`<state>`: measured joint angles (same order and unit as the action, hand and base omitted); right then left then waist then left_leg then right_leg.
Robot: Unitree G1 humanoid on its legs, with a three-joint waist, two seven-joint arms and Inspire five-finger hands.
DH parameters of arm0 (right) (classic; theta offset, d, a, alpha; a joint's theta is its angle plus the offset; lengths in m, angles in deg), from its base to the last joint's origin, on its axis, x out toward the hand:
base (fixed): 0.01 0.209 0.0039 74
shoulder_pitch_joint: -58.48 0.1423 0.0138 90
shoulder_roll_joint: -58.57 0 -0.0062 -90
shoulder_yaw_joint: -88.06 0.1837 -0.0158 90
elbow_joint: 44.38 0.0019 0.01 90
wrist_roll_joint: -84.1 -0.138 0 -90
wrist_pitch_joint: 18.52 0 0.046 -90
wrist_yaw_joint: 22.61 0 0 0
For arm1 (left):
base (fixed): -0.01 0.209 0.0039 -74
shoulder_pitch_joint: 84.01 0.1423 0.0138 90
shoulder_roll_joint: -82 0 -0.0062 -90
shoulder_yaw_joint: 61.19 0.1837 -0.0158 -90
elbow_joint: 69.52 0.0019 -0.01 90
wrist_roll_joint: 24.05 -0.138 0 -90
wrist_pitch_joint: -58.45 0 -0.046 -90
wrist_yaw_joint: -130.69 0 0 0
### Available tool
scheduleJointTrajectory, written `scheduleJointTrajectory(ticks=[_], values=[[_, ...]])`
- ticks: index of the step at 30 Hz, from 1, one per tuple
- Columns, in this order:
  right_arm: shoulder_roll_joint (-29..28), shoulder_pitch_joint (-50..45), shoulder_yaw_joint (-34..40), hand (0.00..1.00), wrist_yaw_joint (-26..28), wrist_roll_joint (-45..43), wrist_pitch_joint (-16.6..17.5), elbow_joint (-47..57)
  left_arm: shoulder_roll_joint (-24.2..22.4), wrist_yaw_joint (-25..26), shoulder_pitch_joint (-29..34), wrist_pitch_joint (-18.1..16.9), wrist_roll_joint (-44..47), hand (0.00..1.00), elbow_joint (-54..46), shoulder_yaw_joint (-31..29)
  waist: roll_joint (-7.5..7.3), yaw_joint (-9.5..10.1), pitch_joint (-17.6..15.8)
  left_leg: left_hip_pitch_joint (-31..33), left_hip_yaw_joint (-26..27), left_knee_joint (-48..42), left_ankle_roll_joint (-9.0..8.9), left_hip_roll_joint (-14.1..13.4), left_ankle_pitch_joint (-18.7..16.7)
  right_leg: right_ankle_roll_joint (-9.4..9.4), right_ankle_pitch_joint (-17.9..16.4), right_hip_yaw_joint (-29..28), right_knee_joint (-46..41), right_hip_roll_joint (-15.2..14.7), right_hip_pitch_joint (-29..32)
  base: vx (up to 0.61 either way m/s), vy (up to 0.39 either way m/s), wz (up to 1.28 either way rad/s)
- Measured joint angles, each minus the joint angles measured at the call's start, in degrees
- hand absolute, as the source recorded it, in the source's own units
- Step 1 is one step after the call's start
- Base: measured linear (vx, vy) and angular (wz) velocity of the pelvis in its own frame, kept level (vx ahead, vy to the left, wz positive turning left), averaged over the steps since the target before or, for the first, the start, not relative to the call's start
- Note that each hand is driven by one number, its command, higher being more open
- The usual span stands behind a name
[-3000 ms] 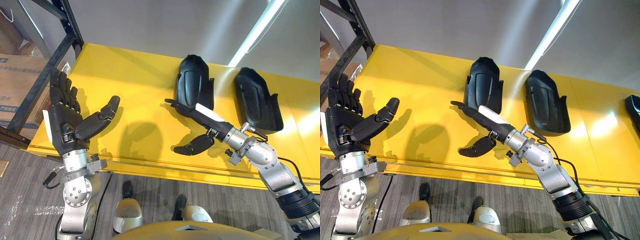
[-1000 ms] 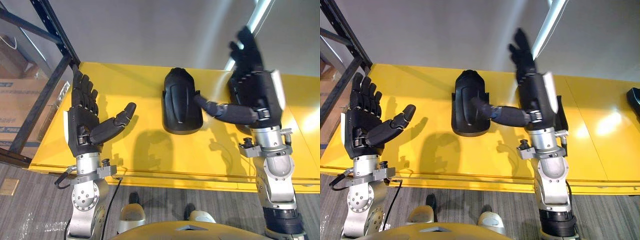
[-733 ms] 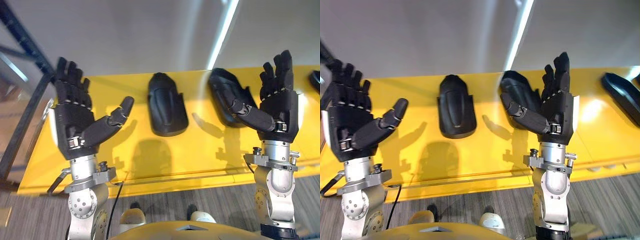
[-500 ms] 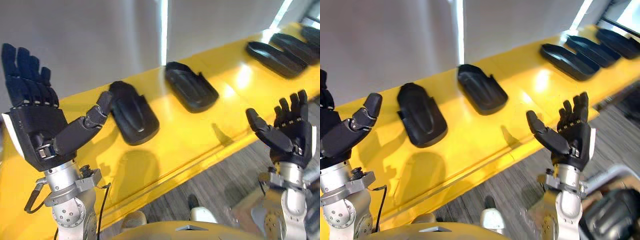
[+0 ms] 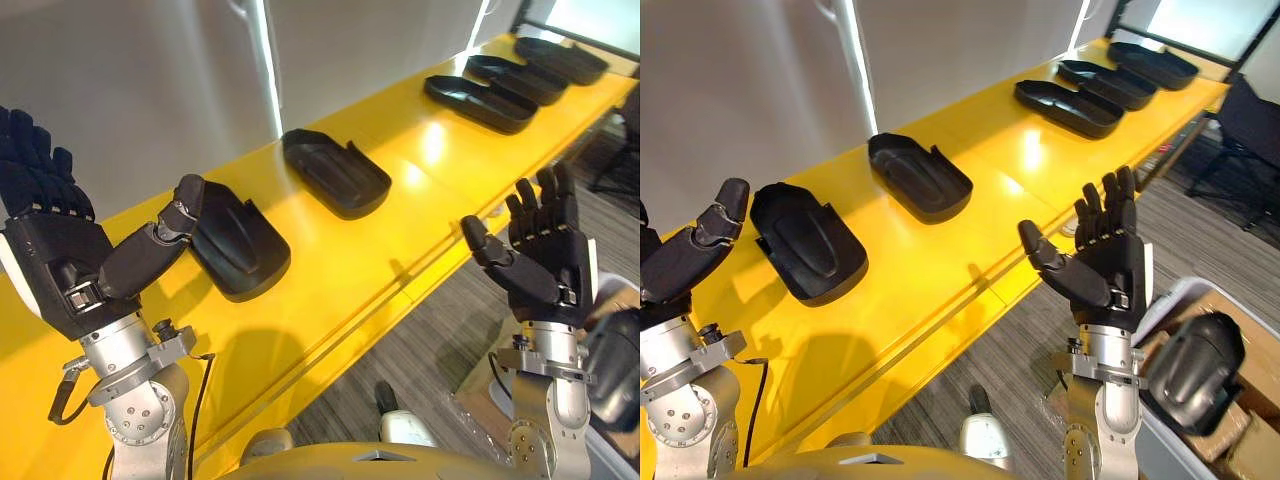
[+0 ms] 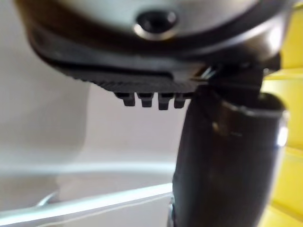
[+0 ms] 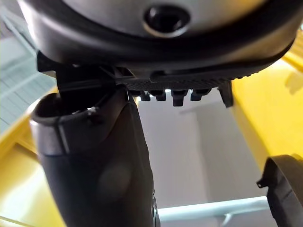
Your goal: Walk over and take three plastic housings, then place them on the shelf
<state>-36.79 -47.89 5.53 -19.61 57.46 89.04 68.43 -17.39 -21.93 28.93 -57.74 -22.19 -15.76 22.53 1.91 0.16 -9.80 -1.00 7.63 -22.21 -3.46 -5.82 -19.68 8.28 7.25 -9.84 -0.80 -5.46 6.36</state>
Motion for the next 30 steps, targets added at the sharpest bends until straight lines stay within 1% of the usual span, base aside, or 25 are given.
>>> scheduleJointTrajectory(ticks=[2, 4, 5, 6, 8, 9, 11, 12, 13, 14, 15, 16, 17, 18, 20, 21, 22, 23, 24, 25, 26, 27, 28, 29, 30], values=[[1.46, 4.8, -0.66, 1.0, -1.1, -0.08, -0.36, -3.46, -0.07, 2.27, -0.45, -0.78, -0.04, 1.0, 0.0, -1.49, 0.15, 0.01, -0.67, 3.23, -3.16, -2.42, -0.03, 0.18, -0.04, -0.13, 0.29, -0.03, -0.81, 0.53, 2.32, 0.09, -0.032, -0.02], [0.79, 6.22, -1.5, 1.0, -3.61, -0.74, -0.64, -6.98, -0.71, 5.73, -1.67, -1.48, -2.91, 1.0, -0.01, -1.16, 0.68, 0.1, -2.92, 3.02, -4.81, -5.69, -0.19, 0.18, -0.16, -0.25, 0.21, -0.17, -3.27, 1.37, 2.31, 0.06, -0.008, -0.29], [0.04, 5.19, -1.58, 1.0, -4.18, -0.75, -0.89, -7.26, -1.04, 6.48, -2.07, -1.84, -4.17, 1.0, -0.06, -0.91, 0.92, 0.1, -3.99, 2.17, -5.0, -7.02, -0.35, 0.18, -0.35, -0.25, 0.21, -0.63, -4.11, 1.7, 1.71, 0.01, 0.078, -0.71], [-2.79, 0.46, -2.17, 1.0, -4.8, -0.96, -0.96, -7.11, -1.03, 7.1, -2.63, -2.94, -5.26, 1.0, -0.75, 0.52, 1.22, -0.1, -6.1, 2.09, -5.35, -13.58, -0.4, 0.09, -0.95, -0.23, 0.2, -3.39, -6.38, 2.15, 0.48, -0.02, 0.121, -0.81], [-5.12, -3.56, -2.67, 1.0, -3.8, -2.65, -0.87, -6.63, -0.6, 7.22, -2.76, -2.99, -7.44, 1.0, -1.09, 2.01, 1.12, -0.14, -7.8, 1.26, -6.28, -14.23, 0.61, -0.24, -3.85, -0.15, 0.13, -4.57, -7.66, 2.86, -0.43, -0.13, 0.176, -0.76], [-7.8, -8.27, -3.12, 1.0, 0.24, -6.66, -0.79, -6.14, 1.88, 7.57, -3.06, -2.57, -9.88, 1.0, -1.75, 3.28, 0.8, -1.08, -9.92, -1.66, -4.68, -11.81, 0.59, -0.71, -4.86, 0.86, -0.63, -4.28, -9.59, 3.54, -1.44, -0.24, 0.166, -0.64], [-9.16, -11.53, -6.41, 1.0, 5.15, -8.63, -0.78, -5.05, 4.35, 7.92, -2.27, -2.03, -10.88, 1.0, -2.14, 2.9, -1.77, -1.29, -10.86, -1.74, -2.17, -11.48, 1.22, -0.77, -4.49, 1.92, 0.4, -2.73, -9.97, 2.79, -0.06, -0.35, 0.065, -0.73], [-7.61, -10.58, -9.39, 1.0, 7.6, -8.57, -0.28, -3.95, 4.41, 8.45, -2.09, -1.05, -10.89, 1.0, -2.1, 2.54, -2.07, -0.39, -10.91, -0.82, 0.07, -11.71, 1.95, -2.02, -4.04, -0.75, -2.28, 0.35, -15.63, 2.39, 2.03, -0.35, -0.007, -0.73], [-6.13, -8.88, -11.2, 1.0, 8.18, -8.54, 0.32, -3.8, 3.81, 8.86, -1.89, -0.75, -10.88, 1.0, -2.13, 2.08, -1.75, 0.28, -10.87, -0.23, 1.21, -11.66, 2.1, -2.97, -3.55, -1.07, -4.23, 2.2, -19.29, 2.01, 3.05, -0.33, -0.012, -0.75], [-3.0, -3.67, -15.01, 1.0, 8.27, -7.46, 1.07, -3.89, 2.25, 9.0, -2.0, -0.18, -10.7, 1.0, -2.17, 0.68, -0.83, 1.31, -10.75, 1.09, 2.27, -10.99, 1.9, -4.88, -1.98, -1.97, -7.76, 5.57, -25.71, 0.4, 3.95, -0.25, -0.015, -0.56], [-1.88, -0.95, -16.97, 1.0, 7.67, -6.92, 1.21, -4.12, 1.91, 8.89, -2.21, 0.14, -10.52, 1.0, -2.17, -0.05, -0.43, 1.86, -10.41, 1.96, 2.31, -10.38, 1.55, -5.68, -1.0, -2.42, -9.13, 6.9, -28.46, -0.73, 3.95, -0.27, -0.07, -0.46], [-1.07, 3.89, -20.2, 1.0, 6.2, -4.82, 1.93, -4.96, 1.76, 8.33, -2.67, 0.23, -10.18, 1.0, -2.18, -1.17, 0.08, 2.96, -9.89, 3.03, 2.15, -8.38, 0.98, -7.12, 1.27, -4.24, -10.9, 8.82, -33.24, -3.58, 3.33, -0.19, -0.148, -0.24], [-1.8, 8.07, -22.56, 1.0, 3.81, -2.27, 2.59, -7.18, 1.79, 7.7, -2.73, 0.23, -8.6, 1.0, -2.57, -1.63, 0.01, 4.09, -9.41, 3.89, 2.02, -5.61, 0.45, -7.91, 3.71, -4.94, -11.47, 10.2, -36.94, -7.47, 1.63, -0.17, -0.189, -0.2], [-2.21, 9.67, -23.25, 1.0, 2.46, -0.84, 2.95, -8.49, 1.69, 7.53, -2.72, 0.23, -8.0, 1.0, -2.61, -1.52, -0.16, 4.62, -9.07, 4.19, 2.07, -4.29, -0.1, -8.12, 4.9, -4.97, -11.46, 10.55, -38.34, -9.56, 0.74, -0.18, -0.336, -0.2], [-4.34, 12.22, -23.91, 1.0, -1.37, 1.69, 3.07, -13.56, 0.75, 7.37, -2.27, 0.23, -5.26, 1.0, -2.74, -1.56, -1.29, 6.4, -8.15, 4.88, 3.47, -1.6, -3.43, -9.64, 9.2, -4.89, -10.99, 11.5, -38.43, -16.11, -3.33, -0.17, -0.433, -0.45], [-4.83, 12.06, -23.91, 1.0, -1.97, 1.75, 3.02, -14.52, 0.51, 7.42, -1.97, 0.23, -4.26, 1.0, -2.93, -1.51, -1.63, 6.41, -7.94, 5.29, 3.61, -1.86, -4.19, -10.46, 9.75, -4.69, -10.84, 11.64, -36.96, -17.04, -4.53, -0.12, -0.464, -0.6], [-5.27, 10.7, -23.83, 1.0, -2.81, 2.0, 2.71, -15.19, -0.35, 7.29, -1.8, 0.22, -2.35, 1.0, -3.19, -1.42, -1.77, 6.21, -7.45, 6.93, 3.52, -3.21, -5.76, -12.32, 10.62, -3.41, -9.8, 13.02, -30.12, -17.81, -7.21, -0.13, -0.533, -0.61], [-5.82, 9.01, -23.47, 1.0, -2.91, 2.09, 1.95, -15.16, -1.19, 7.24, -1.75, 0.13, -0.44, 1.0, -3.4, -1.87, -2.98, 6.01, -6.75, 7.66, 3.66, -3.32, -7.92, -13.52, 11.81, -0.63, -8.65, 15.66, -23.82, -17.88, -9.2, -0.13, -0.56, -0.7], [-5.79, 7.53, -22.62, 1.0, -2.6, 1.8, 1.14, -15.15, -3.05, 7.23, -1.43, 0.16, 0.68, 1.0, -3.4, -1.5, -2.3, 5.65, -6.35, 7.36, 3.59, -1.8, -9.56, -15.36, 13.37, 4.73, -12.77, 18.6, -22.42, -16.6, -10.21, -0.1, -0.465, -0.62], [-5.44, 6.71, -21.81, 1.0, -2.09, 1.2, 0.07, -15.13, -4.58, 7.01, -0.85, 0.17, 0.85, 1.0, -3.4, -1.37, -1.72, 5.15, -6.02, 6.7, 3.55, -0.06, -10.18, -16.48, 14.79, 6.82, -14.77, 20.29, -21.63, -15.76, -10.4, -0.09, -0.584, -0.54], [-3.74, 5.09, -19.86, 1.0, -1.83, 0.71, -1.91, -15.13, -8.0, 5.93, 0.31, 0.26, 1.2, 1.0, -3.4, -1.08, 0.06, 3.05, -5.09, 5.46, 3.2, 4.84, -9.28, -18.97, 19.94, 6.55, -18.51, 23.16, -20.17, -12.82, -10.37, -0.08, -0.572, -0.35], [-2.98, 4.54, -18.65, 1.0, -1.83, 0.69, -2.49, -15.13, -8.93, 5.19, 0.34, 0.26, 2.1, 1.0, -3.43, -0.83, 0.88, 2.22, -4.95, 5.51, 2.76, 6.06, -7.75, -19.8, 22.32, 6.02, -19.03, 23.83, -19.63, -11.62, -10.4, -0.09, -0.65, -0.25], [-2.04, 3.71, -16.97, 1.0, -1.94, 0.8, -3.29, -15.14, -9.72, 4.02, 0.13, 0.37, 3.14, 1.0, -3.48, -0.36, 1.83, 1.32, -4.91, 5.8, 2.7, 6.86, -4.51, -20.84, 26.36, 5.19, -19.45, 24.11, -18.85, -10.01, -10.5, -0.06, -0.386, -0.12], [-1.66, 2.76, -15.76, 1.0, -2.04, 1.17, -3.72, -15.15, -10.01, 2.36, 0.21, 0.48, 4.02, 1.0, -3.74, -0.19, 1.94, 0.63, -4.83, 6.36, 3.16, 6.78, -2.7, -21.16, 30.51, 4.08, -19.91, 24.13, -18.07, -9.33, -10.72, -0.11, -0.462, -0.29], [-1.21, 0.59, -13.61, 1.0, -1.84, 1.52, -3.58, -15.01, -10.19, -0.8, 0.37, 0.89, 5.15, 1.0, -3.76, 0.48, 1.9, 0.47, -4.63, 6.12, 2.58, 6.39, -5.4, -18.79, 29.92, 2.29, -19.19, 23.55, -16.41, -9.6, -10.76, -0.1, -0.28, -0.38]])
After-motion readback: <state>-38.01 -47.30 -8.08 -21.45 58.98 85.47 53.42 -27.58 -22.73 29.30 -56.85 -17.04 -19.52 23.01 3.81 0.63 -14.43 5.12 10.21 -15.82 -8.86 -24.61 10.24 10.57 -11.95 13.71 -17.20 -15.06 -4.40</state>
